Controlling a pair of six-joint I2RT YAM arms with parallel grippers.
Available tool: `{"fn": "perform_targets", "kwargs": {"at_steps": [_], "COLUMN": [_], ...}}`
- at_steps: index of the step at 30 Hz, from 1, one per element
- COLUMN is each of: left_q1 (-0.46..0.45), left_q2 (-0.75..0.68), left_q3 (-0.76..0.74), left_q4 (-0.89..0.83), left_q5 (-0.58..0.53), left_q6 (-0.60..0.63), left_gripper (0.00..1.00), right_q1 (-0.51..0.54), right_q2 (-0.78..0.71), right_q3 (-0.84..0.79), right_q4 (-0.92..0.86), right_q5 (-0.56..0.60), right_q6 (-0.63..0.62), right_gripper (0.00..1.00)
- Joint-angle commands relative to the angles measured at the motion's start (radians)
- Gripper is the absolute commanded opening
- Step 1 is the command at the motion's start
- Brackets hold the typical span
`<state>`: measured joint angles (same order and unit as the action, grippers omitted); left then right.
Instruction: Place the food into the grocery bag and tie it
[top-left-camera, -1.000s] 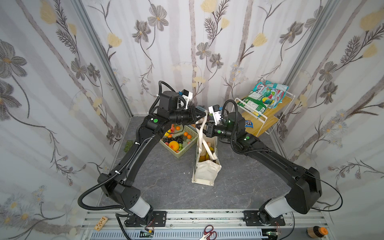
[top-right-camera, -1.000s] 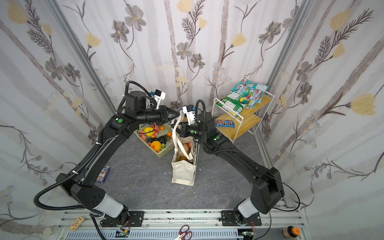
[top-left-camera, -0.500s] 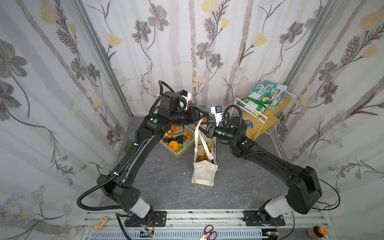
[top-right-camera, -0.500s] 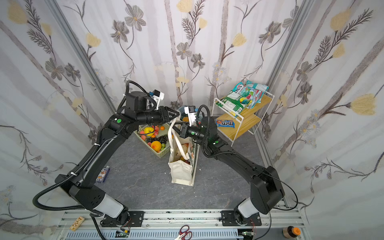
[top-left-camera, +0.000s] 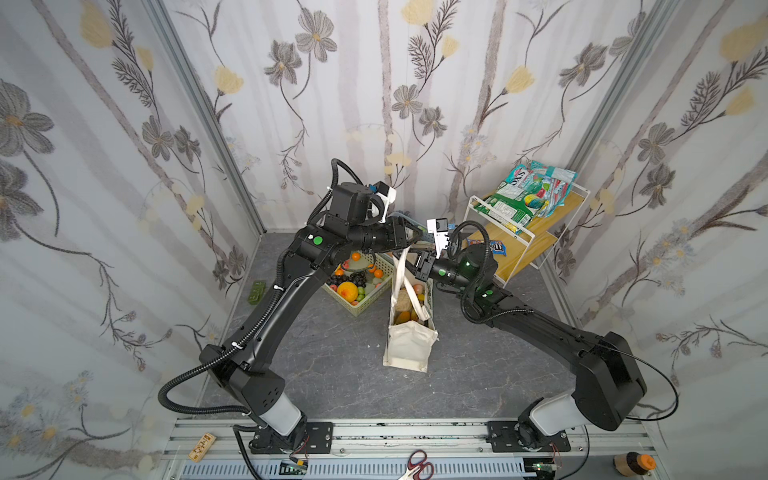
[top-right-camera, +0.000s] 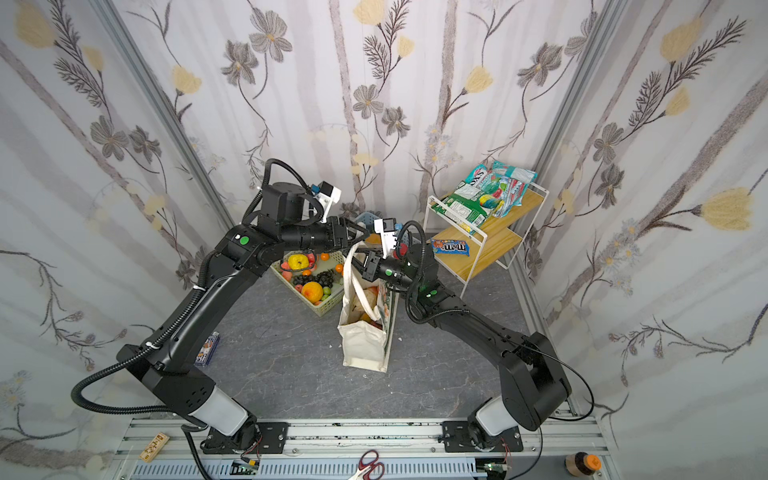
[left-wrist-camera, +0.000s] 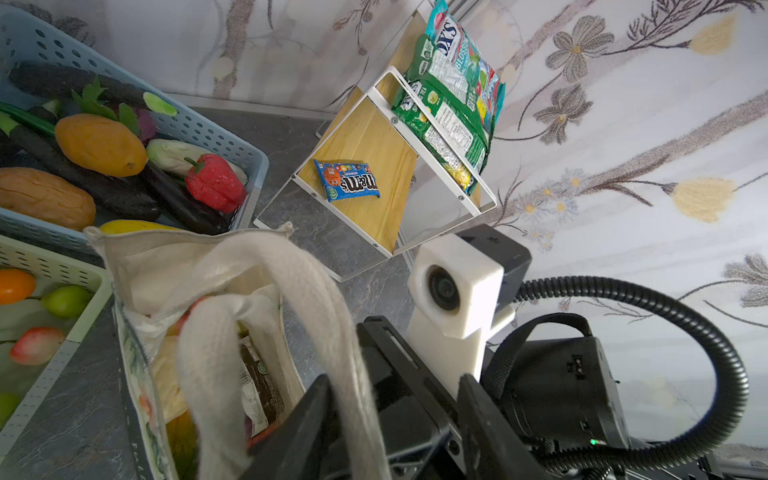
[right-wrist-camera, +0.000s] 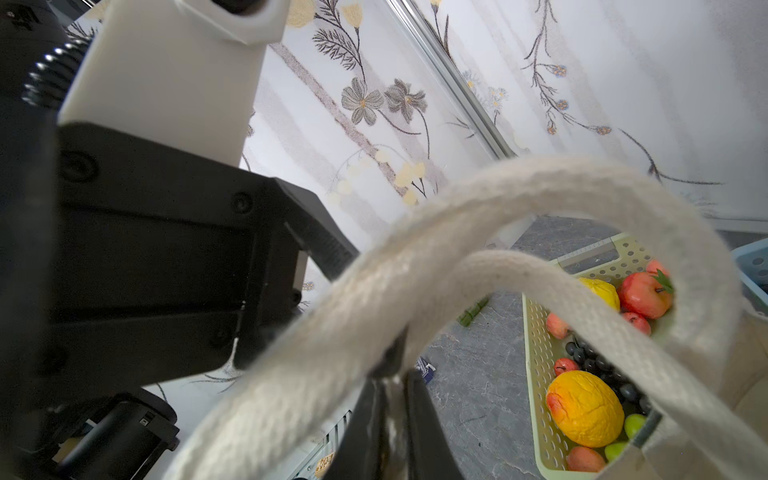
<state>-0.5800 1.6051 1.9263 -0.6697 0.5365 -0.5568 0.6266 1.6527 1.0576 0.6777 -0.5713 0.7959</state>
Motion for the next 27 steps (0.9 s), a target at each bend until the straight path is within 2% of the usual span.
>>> {"fn": "perform_targets", "kwargs": {"at_steps": [1, 4, 8, 15, 27], "left_q1": [-0.009, -0.017, -0.023, -0.030, -0.030], "left_q2": [0.000, 0.011, 0.040, 0.021, -0.005], "left_q3": [0.011, 0.017, 0.019, 0.029, 0.094], "left_q4": [-0.001, -0.011, -0.046, -0.083, -0.173], "left_q5": [0.026, 0.034, 0.029, -0.053, -0.195], "left_q6": [0.011, 0.025, 0.036, 0.071, 0.129], "left_gripper": [0.51, 0.56, 0.58, 0.72, 0.78], "right_q1": [-0.005, -0.005, -0.007, -0.010, -0.010], "right_q2": [-0.008, -0.009, -0.008, -0.018, -0.001], "right_q3": [-0.021, -0.039, -0.052, -0.067, -0.065], "right_q4": [0.088, 0.126, 0.176, 0.199, 0.224], "right_q5": [0.014, 0.014, 0.008, 0.018, 0.023], "right_q6": [0.023, 0.032, 0.050, 0.053, 0.069], "right_gripper": [0.13, 0.13, 0.13, 0.13, 0.13]}}
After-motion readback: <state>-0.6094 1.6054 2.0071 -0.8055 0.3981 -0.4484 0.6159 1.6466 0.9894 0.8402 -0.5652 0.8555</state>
